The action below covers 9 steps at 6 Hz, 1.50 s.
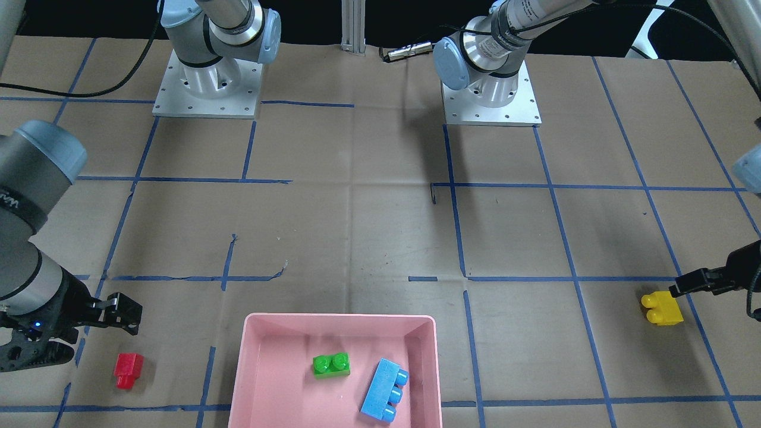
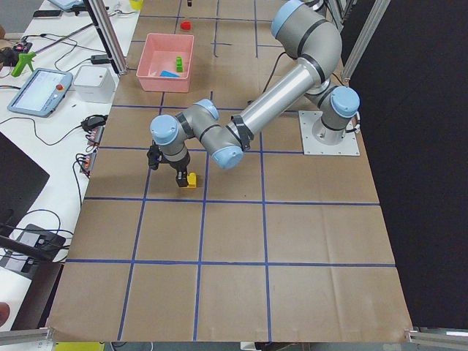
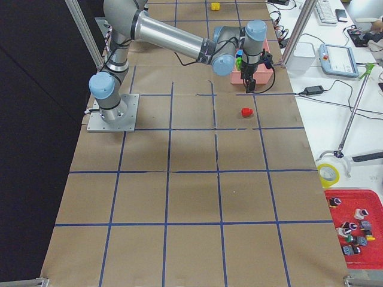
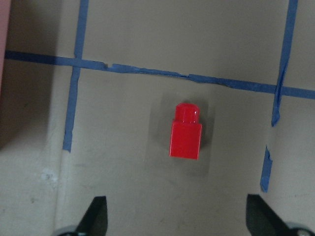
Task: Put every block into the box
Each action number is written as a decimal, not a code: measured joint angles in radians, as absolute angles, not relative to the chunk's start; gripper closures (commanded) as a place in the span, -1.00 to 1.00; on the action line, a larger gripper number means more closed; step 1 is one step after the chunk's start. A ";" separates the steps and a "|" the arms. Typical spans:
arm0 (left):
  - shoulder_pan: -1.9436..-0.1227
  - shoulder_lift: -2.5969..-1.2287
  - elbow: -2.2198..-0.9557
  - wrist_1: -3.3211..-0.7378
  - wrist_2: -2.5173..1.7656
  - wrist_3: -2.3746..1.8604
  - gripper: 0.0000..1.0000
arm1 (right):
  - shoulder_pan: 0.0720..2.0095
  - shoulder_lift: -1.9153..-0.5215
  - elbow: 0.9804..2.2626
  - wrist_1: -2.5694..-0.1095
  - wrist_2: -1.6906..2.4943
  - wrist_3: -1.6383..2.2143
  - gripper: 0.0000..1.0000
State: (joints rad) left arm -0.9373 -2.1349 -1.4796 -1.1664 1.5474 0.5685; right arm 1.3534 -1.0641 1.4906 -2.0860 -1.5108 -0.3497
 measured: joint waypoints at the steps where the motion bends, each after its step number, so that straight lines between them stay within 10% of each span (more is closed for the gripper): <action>1: -0.939 -2.145 -1.538 -1.083 1.546 0.555 -0.94 | 1.349 -1.029 1.538 -2.190 -1.511 -0.349 -0.98; 4: -0.950 -2.183 -1.574 -0.984 1.546 0.537 -0.94 | 1.347 -0.982 1.627 -2.436 -1.507 -0.347 -0.94; 6: -0.951 -2.188 -1.574 -0.979 1.546 0.533 -0.35 | 1.347 -0.959 1.624 -2.479 -1.507 -0.341 -0.80; 7: -0.951 -2.188 -1.574 -0.979 1.544 0.532 -0.09 | 1.347 -0.949 1.626 -2.494 -1.509 -0.341 -0.57; 9: -0.951 -2.189 -1.568 -0.980 1.542 0.533 0.32 | 1.347 -0.945 1.630 -2.499 -1.511 -0.338 0.61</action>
